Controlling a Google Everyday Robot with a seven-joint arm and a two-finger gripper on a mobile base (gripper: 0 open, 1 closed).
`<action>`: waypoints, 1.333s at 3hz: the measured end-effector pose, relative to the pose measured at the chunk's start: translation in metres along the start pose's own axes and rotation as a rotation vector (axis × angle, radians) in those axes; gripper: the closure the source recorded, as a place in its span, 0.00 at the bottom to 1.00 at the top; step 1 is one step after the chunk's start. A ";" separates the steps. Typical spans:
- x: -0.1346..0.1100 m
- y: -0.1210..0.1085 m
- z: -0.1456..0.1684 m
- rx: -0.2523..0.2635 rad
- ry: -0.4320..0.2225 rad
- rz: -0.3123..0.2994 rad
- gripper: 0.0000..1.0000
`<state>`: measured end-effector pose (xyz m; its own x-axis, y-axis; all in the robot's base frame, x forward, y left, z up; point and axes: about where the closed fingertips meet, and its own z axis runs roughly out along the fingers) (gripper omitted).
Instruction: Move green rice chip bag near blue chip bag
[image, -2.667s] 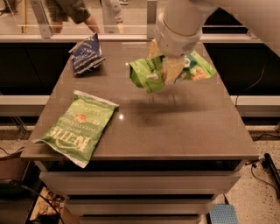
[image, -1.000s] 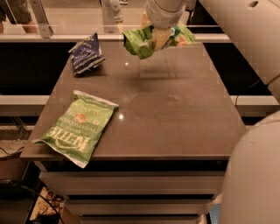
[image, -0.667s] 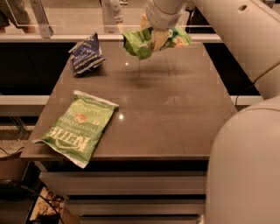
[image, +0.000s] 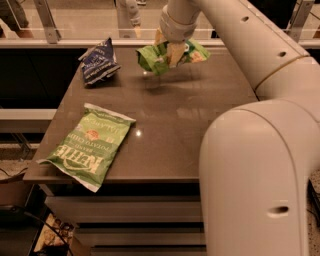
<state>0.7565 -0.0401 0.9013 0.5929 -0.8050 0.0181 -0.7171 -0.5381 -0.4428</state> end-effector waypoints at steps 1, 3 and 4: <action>-0.005 -0.002 0.022 -0.044 -0.034 -0.014 1.00; -0.021 -0.007 0.051 -0.121 -0.087 -0.063 1.00; -0.020 -0.011 0.055 -0.110 -0.086 -0.063 0.82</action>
Offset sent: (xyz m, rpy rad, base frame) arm 0.0184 0.0281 -0.0354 -0.0383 0.1563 0.0994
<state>0.7723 -0.0041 0.8562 0.6636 -0.7472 -0.0361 -0.7107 -0.6147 -0.3421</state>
